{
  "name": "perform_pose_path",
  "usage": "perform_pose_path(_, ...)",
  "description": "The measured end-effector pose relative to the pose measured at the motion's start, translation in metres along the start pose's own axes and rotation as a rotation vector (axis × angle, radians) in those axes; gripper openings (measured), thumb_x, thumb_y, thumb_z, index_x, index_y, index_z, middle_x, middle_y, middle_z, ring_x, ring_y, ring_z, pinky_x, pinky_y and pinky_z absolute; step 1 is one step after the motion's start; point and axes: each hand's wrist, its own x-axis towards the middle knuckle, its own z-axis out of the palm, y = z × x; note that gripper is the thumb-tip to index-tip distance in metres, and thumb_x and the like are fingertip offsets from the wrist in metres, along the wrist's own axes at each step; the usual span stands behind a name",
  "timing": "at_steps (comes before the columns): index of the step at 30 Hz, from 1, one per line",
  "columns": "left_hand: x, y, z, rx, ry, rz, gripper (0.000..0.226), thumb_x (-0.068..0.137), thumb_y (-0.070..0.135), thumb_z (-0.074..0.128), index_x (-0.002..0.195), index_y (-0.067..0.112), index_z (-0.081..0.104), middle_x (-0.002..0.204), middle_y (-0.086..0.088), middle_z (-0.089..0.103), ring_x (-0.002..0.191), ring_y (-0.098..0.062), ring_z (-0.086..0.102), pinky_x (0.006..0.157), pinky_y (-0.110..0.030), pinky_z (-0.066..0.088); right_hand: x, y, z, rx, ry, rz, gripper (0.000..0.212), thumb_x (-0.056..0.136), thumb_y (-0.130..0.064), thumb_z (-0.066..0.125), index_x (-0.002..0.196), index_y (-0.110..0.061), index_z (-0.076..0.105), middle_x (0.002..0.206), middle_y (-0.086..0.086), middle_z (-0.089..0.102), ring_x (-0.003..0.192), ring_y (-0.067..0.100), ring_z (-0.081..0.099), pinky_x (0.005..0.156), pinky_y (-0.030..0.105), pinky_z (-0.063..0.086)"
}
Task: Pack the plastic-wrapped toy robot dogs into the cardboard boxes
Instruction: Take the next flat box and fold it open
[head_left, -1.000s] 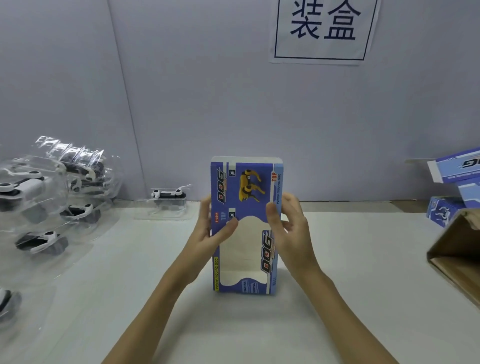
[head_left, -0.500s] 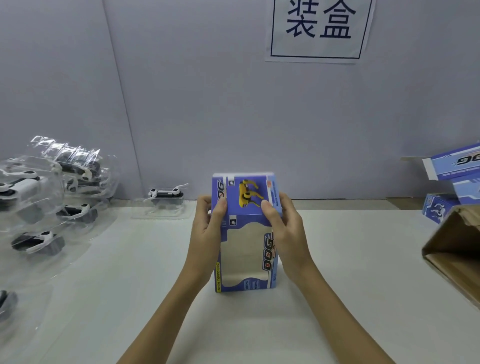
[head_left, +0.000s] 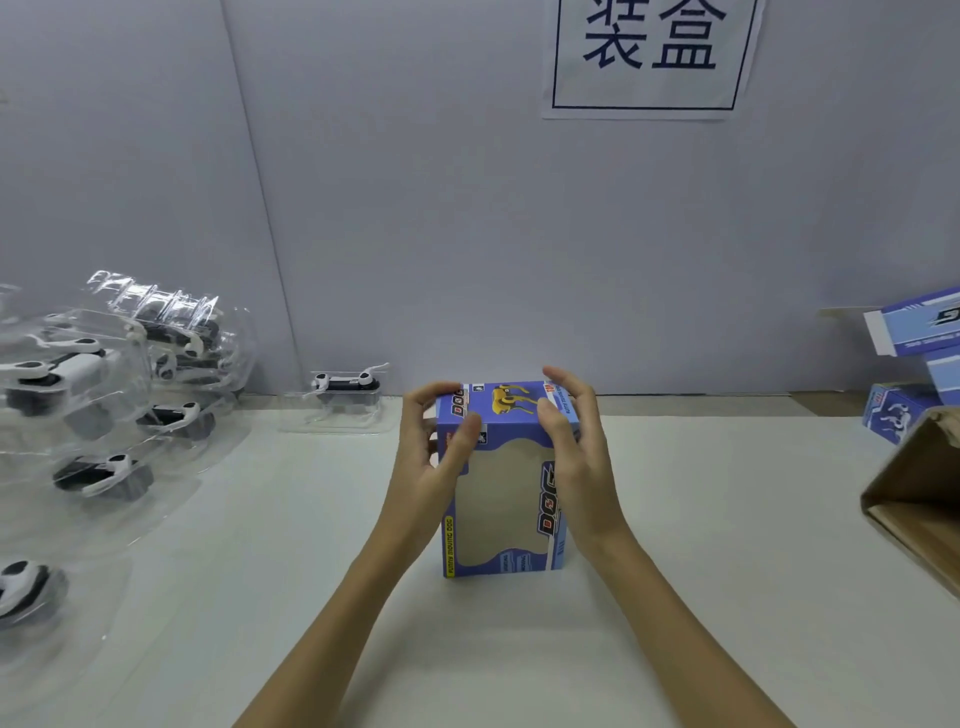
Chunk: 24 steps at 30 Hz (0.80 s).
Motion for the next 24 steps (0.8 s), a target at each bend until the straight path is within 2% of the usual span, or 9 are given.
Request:
perform_pose_path(2,-0.003,0.001,-0.003,0.049,-0.034,0.058,0.057,0.082,0.060,0.069,0.131,0.038,0.050,0.155,0.016,0.045,0.127,-0.021,0.063,0.096,-0.049,0.057,0.001,-0.002,-0.005,-0.001,-0.006,0.007,0.046,0.095,-0.038,0.058,0.140,-0.031,0.053,0.134,0.005,0.066,0.114,0.027,0.071,0.081,0.036,0.063)
perform_pose_path(4,-0.003,0.002,-0.007,0.028,-0.049,0.055,0.059,0.080,0.058,0.073,0.130,0.035,0.051,0.147,0.018,0.054,0.123,-0.018,0.064,0.093,-0.045,0.059,0.004,-0.004,-0.010,-0.031,-0.007,-0.006,0.048,0.094,-0.035,0.059,0.141,-0.028,0.055,0.141,0.005,0.062,0.118,0.029,0.069,0.086,0.040,0.062)
perform_pose_path(7,-0.002,0.004,-0.008,-0.007,-0.052,0.005,0.059,0.075,0.061,0.078,0.125,0.043,0.052,0.122,0.012,0.069,0.109,-0.027,0.069,0.082,-0.036,0.062,0.006,-0.004,-0.010,-0.039,-0.018,0.011,0.043,0.094,-0.039,0.061,0.135,-0.027,0.056,0.124,0.012,0.070,0.102,0.028,0.075,0.074,0.033,0.063)
perform_pose_path(9,-0.002,0.002,-0.007,-0.015,-0.034,0.008,0.067,0.074,0.059,0.080,0.133,0.048,0.047,0.122,0.009,0.069,0.111,-0.024,0.070,0.085,-0.034,0.061,0.005,-0.003,-0.007,-0.085,0.005,0.004,0.046,0.099,-0.046,0.064,0.140,-0.031,0.051,0.132,0.012,0.065,0.105,0.023,0.074,0.079,0.034,0.063)
perform_pose_path(12,0.000,-0.001,-0.006,-0.070,0.004,-0.047,0.092,0.069,0.058,0.083,0.145,0.054,0.031,0.125,0.009,0.069,0.114,-0.015,0.070,0.090,-0.026,0.058,-0.001,0.001,-0.002,-0.211,0.059,-0.095,0.057,0.098,-0.049,0.056,0.152,-0.039,0.039,0.146,0.000,0.052,0.122,0.015,0.066,0.091,0.035,0.060)
perform_pose_path(16,-0.003,-0.005,-0.008,0.039,0.178,0.133,0.089,0.067,0.051,0.092,0.141,0.044,0.044,0.125,0.014,0.068,0.116,-0.013,0.066,0.089,-0.019,0.054,-0.006,0.003,0.003,-0.438,0.249,-0.316,0.044,0.102,-0.042,0.060,0.143,-0.032,0.049,0.127,-0.003,0.056,0.116,0.016,0.060,0.092,0.026,0.052)
perform_pose_path(19,-0.001,-0.009,-0.014,0.326,0.238,0.396,0.089,0.070,0.045,0.095,0.142,0.034,0.043,0.139,0.017,0.056,0.124,-0.017,0.059,0.096,-0.030,0.053,-0.008,0.004,0.012,-0.300,0.096,-0.151,0.051,0.096,-0.052,0.061,0.140,-0.034,0.047,0.126,-0.006,0.061,0.114,0.009,0.064,0.087,0.021,0.055)
perform_pose_path(22,-0.003,-0.015,-0.018,0.680,0.161,0.591,0.099,0.068,0.030,0.099,0.146,0.027,0.039,0.142,0.019,0.047,0.124,0.001,0.043,0.095,-0.039,0.049,-0.009,0.007,0.016,-0.101,0.039,0.130,0.062,0.092,-0.067,0.058,0.144,-0.034,0.046,0.127,-0.013,0.064,0.117,0.006,0.067,0.094,0.036,0.060)
perform_pose_path(24,-0.005,-0.019,-0.018,0.749,0.070,0.643,0.101,0.068,0.024,0.099,0.147,0.027,0.037,0.152,0.020,0.043,0.131,0.004,0.036,0.097,-0.041,0.048,-0.005,0.004,0.011,-0.013,0.041,0.256,0.062,0.088,-0.069,0.053,0.138,-0.032,0.057,0.120,-0.011,0.071,0.117,0.014,0.069,0.090,0.041,0.061)
